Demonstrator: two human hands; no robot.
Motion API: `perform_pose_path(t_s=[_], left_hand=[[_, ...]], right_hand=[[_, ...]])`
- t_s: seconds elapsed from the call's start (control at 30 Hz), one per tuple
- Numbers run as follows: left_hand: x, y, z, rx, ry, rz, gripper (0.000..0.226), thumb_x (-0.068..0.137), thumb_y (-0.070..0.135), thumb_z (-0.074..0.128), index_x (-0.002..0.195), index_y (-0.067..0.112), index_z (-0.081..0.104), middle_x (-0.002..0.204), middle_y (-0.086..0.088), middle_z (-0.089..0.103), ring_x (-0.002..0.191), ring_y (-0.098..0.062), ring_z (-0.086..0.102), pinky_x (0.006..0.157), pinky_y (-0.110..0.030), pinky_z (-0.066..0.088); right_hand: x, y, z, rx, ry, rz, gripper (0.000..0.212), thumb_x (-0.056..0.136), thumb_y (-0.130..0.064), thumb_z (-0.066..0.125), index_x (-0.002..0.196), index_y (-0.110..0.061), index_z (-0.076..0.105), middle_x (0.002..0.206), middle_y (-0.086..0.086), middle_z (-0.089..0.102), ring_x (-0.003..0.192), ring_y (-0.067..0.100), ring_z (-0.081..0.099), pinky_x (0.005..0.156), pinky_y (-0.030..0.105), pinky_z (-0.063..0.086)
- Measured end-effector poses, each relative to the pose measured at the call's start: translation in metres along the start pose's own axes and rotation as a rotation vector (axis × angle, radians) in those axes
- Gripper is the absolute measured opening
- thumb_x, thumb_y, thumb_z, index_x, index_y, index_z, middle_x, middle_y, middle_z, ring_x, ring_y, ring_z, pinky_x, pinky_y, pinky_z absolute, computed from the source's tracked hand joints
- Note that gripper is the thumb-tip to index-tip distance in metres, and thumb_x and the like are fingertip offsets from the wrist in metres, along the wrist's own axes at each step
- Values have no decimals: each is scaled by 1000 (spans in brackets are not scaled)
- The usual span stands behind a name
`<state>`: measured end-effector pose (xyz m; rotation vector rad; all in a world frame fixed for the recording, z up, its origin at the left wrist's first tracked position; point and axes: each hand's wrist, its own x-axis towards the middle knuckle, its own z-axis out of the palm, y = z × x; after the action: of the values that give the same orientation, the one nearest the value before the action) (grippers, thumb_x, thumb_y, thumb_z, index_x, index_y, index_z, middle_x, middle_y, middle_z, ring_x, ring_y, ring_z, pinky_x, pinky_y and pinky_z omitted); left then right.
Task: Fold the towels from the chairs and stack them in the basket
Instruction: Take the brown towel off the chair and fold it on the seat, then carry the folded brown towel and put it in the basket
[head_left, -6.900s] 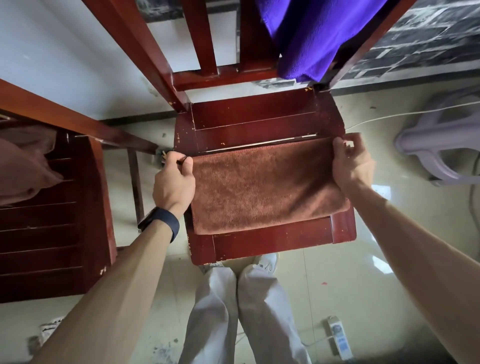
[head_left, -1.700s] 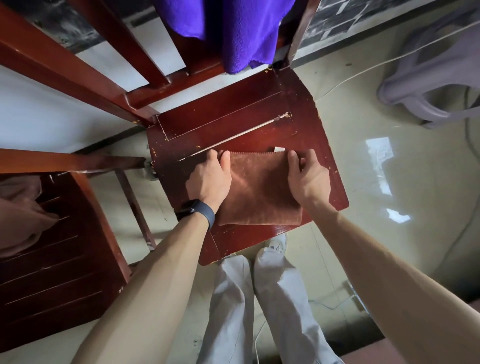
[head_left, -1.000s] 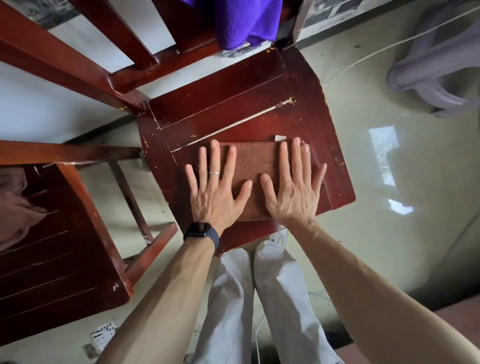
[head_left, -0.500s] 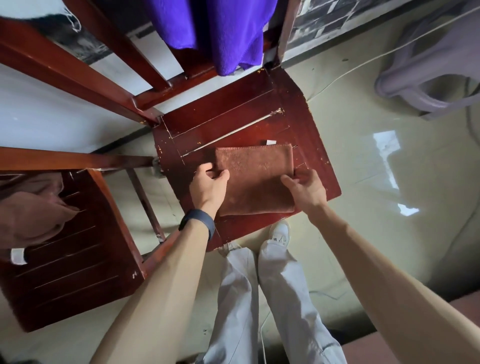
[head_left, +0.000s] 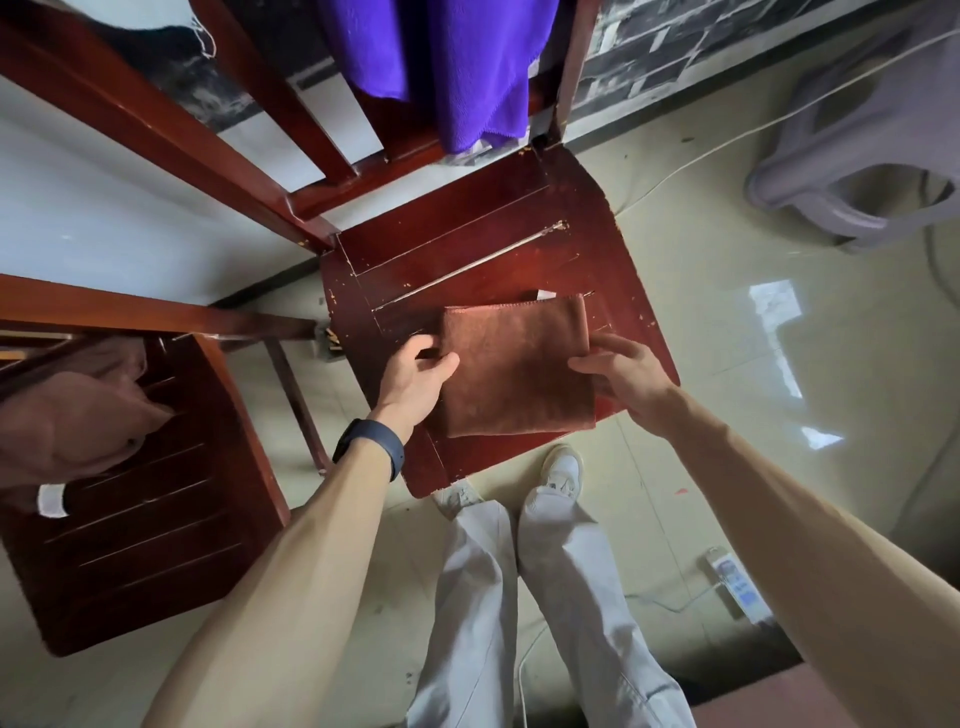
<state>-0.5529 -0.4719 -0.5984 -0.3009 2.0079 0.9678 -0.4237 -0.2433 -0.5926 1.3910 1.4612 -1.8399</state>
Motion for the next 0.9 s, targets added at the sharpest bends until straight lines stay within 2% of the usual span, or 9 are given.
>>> perform_pose_path(t_s=[0.1,0.17,0.23,0.3,0.43,0.57,0.63,0.73,0.9], left_hand=[[-22,5,-7,-175,-23,-38,34,89,26,71,121,19,65,111,-4,72,104,-19,68,100,-39,52],[-47,16,-15,-299,-83,-46,19,92,17,69,111,19,70,106,-3,76,104,-19,70,100,-42,52],[-82,39,-26,-358,-156,-20,14,95,11,65,101,21,71,96,5,78,95,-12,72,92,-38,56],[-120,68,-39,-354,-215,32,16,95,12,64,105,25,69,94,11,77,91,-7,72,86,-38,59],[-197,131,-65,-291,-321,145,30,94,22,66,123,32,65,118,3,72,112,-18,67,88,-49,57],[-267,186,-76,-273,-430,226,28,95,19,65,121,29,65,119,-12,70,112,-29,66,85,-50,57],[-301,209,-76,-242,-488,265,28,96,17,63,123,25,63,114,-12,72,102,-28,69,79,-46,58],[-344,235,-67,-185,-557,314,30,96,15,62,125,24,61,105,-3,74,86,-22,71,67,-37,57],[-389,275,-22,2,-702,398,23,96,17,63,115,30,65,98,-6,74,82,-24,70,69,-37,56]], right_hand=[[-21,-1,-6,55,-40,-49,23,85,-3,69,103,-17,72,98,7,75,91,27,71,72,30,55],[-47,-6,-13,132,-67,-59,24,85,-2,68,103,-17,71,93,9,69,84,26,64,66,29,52],[-83,-18,-23,188,-109,-77,26,85,-2,67,102,-22,69,94,10,64,85,27,58,69,34,53],[-127,-36,-35,213,-143,-113,26,87,-3,66,97,-27,68,93,7,63,89,28,56,73,39,52],[-230,-80,-60,234,-162,-202,28,89,-4,66,95,-31,66,100,7,63,93,29,56,78,45,50],[-327,-106,-80,286,-57,-320,41,89,-2,67,117,-33,65,109,7,71,97,25,66,83,49,56],[-373,-108,-87,302,10,-375,50,89,-3,68,125,-38,63,112,9,72,102,25,67,84,52,59],[-432,-96,-94,363,114,-445,50,90,-4,67,122,-43,64,105,8,72,98,23,70,78,50,60],[-503,-53,-110,505,317,-529,38,94,-15,68,123,-39,63,103,7,74,84,17,71,68,40,58]])
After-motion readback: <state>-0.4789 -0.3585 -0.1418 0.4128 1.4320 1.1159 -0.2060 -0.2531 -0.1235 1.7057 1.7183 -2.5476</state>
